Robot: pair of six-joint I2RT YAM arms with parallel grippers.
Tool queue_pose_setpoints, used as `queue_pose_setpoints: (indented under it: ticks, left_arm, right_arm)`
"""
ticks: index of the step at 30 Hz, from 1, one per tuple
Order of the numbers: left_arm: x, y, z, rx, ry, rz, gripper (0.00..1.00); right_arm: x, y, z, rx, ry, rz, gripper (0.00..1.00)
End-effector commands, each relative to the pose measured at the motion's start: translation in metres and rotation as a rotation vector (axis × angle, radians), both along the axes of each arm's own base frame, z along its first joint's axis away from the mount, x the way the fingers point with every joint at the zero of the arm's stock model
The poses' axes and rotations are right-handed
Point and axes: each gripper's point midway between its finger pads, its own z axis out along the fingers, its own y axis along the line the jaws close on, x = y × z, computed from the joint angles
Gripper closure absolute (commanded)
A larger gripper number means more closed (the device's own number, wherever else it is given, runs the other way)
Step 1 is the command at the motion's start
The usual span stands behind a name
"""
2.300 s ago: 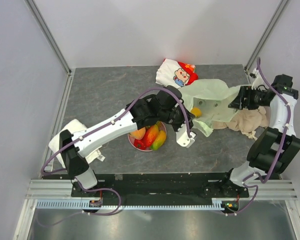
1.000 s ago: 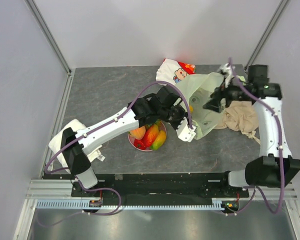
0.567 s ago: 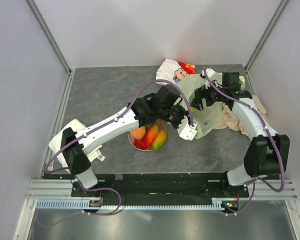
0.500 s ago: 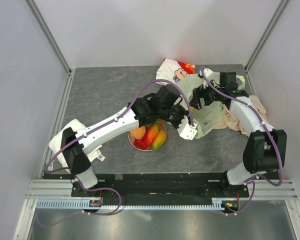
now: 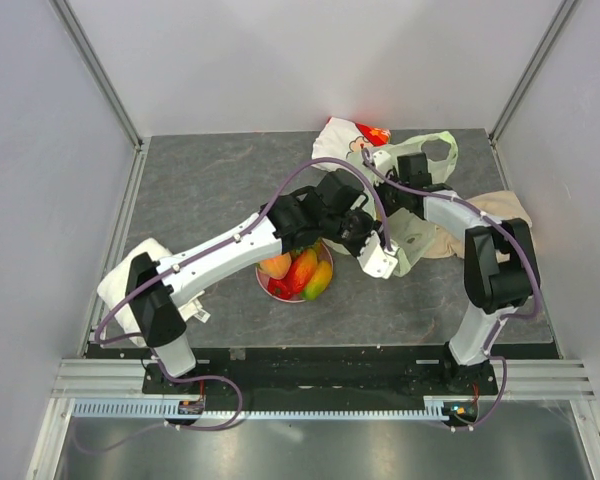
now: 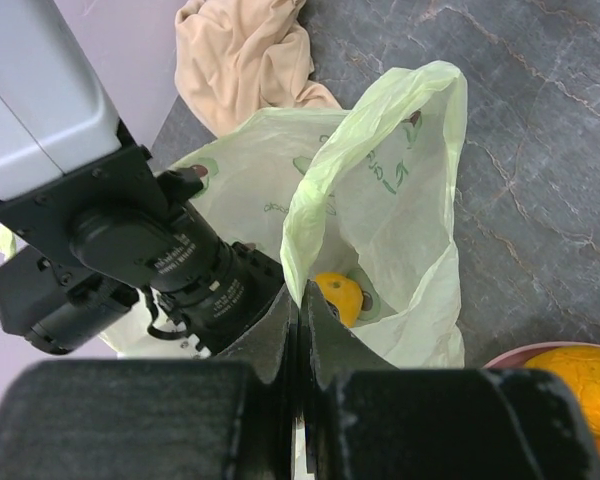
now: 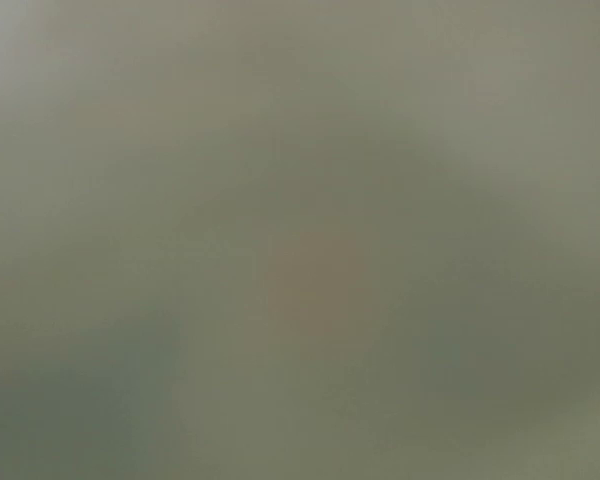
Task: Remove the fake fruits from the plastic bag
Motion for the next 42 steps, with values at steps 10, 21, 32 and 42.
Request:
queue_pose_setpoints:
  ticks: [10, 21, 32, 42]
  left_arm:
    - [0.015, -0.007, 0.009, -0.028, -0.004, 0.052, 0.98]
    - [0.042, -0.011, 0.014, -0.072, 0.009, 0.158, 0.98]
    - [0.092, -0.003, 0.046, -0.188, 0.062, 0.360, 0.72]
    - [0.031, 0.099, 0.172, -0.475, 0.250, 0.578, 0.01]
  right_arm:
    - [0.015, 0.002, -0.028, -0.114, 0.004, -0.012, 0.19]
    - [0.000, -0.004, 0.077, -0.064, -0.137, 0.027, 0.55]
    - [-0.056, -0.061, 0.168, -0.102, -0.180, -0.027, 0.54]
    - [-0.122, -0.006, 0.284, -0.018, -0.391, 0.134, 0.55]
